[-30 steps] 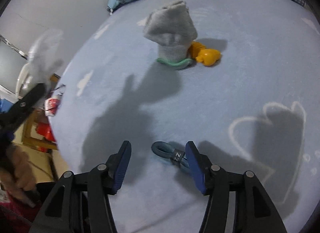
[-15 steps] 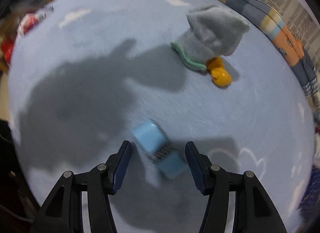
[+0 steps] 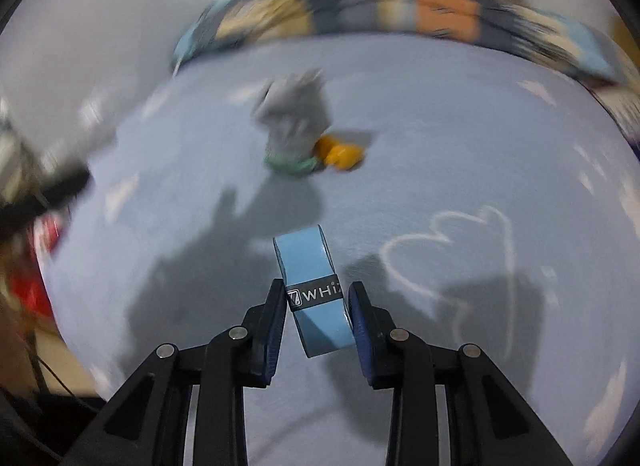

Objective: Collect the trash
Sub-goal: 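Lift the blue tape roll with the right tool while the left tool holds the plastic bag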

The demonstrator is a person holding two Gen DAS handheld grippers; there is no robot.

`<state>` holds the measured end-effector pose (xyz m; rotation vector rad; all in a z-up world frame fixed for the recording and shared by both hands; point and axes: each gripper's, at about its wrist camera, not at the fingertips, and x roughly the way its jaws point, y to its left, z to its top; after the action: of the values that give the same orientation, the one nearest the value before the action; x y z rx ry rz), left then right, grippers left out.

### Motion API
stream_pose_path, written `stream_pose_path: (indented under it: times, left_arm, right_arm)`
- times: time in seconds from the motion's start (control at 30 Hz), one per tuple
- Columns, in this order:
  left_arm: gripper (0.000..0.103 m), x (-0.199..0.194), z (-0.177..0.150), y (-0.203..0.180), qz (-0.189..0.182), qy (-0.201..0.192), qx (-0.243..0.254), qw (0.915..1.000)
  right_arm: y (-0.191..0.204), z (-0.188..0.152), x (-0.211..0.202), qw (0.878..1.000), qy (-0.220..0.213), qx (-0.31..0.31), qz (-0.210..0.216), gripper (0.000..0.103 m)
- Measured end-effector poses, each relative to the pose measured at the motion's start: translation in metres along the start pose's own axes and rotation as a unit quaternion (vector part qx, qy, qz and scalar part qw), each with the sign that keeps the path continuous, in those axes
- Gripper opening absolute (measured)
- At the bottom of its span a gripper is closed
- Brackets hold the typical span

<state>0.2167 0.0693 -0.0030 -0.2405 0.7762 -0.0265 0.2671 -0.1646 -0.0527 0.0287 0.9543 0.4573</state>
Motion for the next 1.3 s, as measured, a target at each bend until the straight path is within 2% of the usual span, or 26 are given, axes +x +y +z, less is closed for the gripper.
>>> stream_pose_path:
  times: [0.2, 0.3, 0.43, 0.63, 1.3]
  left_arm:
    - [0.036, -0.004, -0.008, -0.024, -0.003, -0.015, 0.039, 0.9991]
    - [0.036, -0.007, -0.013, -0.038, 0.003, -0.026, 0.063, 0.9977]
    - [0.036, -0.01, -0.018, -0.052, 0.017, -0.038, 0.09, 0.995]
    - [0.036, -0.009, -0.019, -0.059, 0.028, -0.044, 0.106, 0.9929]
    - [0.036, -0.012, -0.02, -0.062, 0.036, -0.053, 0.117, 0.991]
  right_arm:
    - [0.008, -0.019, -0.05, 0.995, -0.083, 0.054, -0.004, 0.034]
    - [0.015, -0.018, -0.06, 0.991, -0.113, 0.064, -0.014, 0.034]
    - [0.016, -0.016, -0.06, 0.989, -0.132, 0.069, -0.019, 0.034]
    - [0.003, -0.02, -0.07, 0.986, -0.142, 0.086, -0.017, 0.034]
    - [0.006, -0.022, -0.07, 0.985, -0.149, 0.087, -0.012, 0.034]
